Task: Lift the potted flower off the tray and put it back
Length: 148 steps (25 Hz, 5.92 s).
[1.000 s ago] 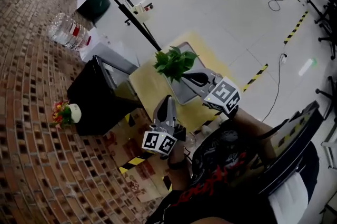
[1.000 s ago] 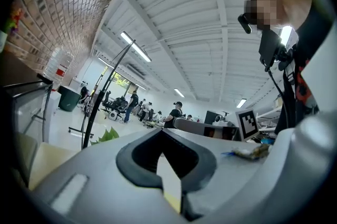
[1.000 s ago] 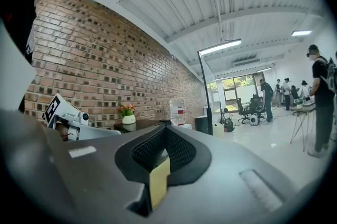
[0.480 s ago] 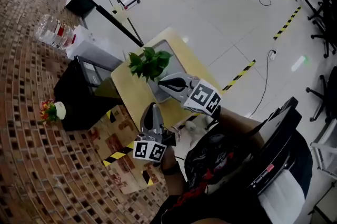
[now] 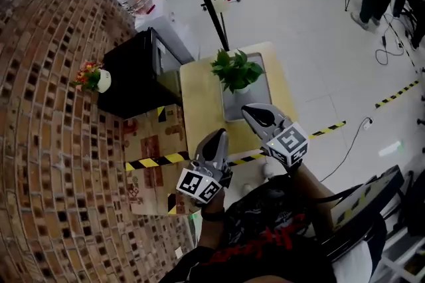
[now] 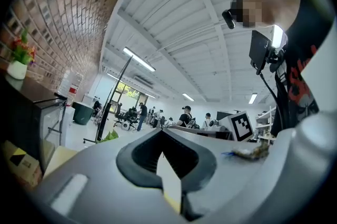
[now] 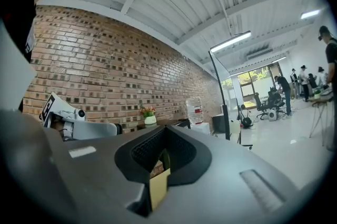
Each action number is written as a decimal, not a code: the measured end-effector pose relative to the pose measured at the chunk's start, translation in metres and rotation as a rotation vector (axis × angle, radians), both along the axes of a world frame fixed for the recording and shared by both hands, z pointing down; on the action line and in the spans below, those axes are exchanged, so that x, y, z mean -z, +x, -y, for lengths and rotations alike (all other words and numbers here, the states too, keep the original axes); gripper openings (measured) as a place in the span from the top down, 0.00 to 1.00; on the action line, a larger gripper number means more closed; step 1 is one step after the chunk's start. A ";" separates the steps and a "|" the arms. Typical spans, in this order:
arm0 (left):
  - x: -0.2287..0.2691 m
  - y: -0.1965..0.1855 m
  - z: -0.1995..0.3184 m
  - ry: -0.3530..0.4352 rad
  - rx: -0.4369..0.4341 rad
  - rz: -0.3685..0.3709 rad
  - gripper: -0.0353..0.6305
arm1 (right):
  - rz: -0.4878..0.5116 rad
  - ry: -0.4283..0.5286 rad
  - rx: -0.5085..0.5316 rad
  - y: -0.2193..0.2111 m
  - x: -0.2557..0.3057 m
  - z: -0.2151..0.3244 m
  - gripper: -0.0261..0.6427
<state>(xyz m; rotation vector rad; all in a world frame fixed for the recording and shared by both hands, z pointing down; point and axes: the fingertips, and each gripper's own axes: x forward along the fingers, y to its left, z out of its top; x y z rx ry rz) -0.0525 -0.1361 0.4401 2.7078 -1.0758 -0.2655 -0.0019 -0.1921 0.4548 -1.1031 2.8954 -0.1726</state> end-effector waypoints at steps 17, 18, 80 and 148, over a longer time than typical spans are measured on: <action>-0.010 -0.107 -0.064 0.055 -0.003 -0.085 0.95 | -0.148 -0.009 -0.053 -0.098 -0.008 -0.090 0.96; -0.011 -0.107 -0.066 0.051 -0.006 -0.093 0.95 | -0.150 -0.010 -0.054 -0.099 -0.009 -0.092 0.96; 0.024 -0.027 -0.278 0.097 -0.089 0.000 0.95 | 0.007 0.062 -0.049 -0.041 0.031 -0.319 0.96; -0.012 -0.002 -0.312 -0.018 -0.077 -0.018 0.95 | -0.003 0.037 0.077 -0.036 0.021 -0.357 0.96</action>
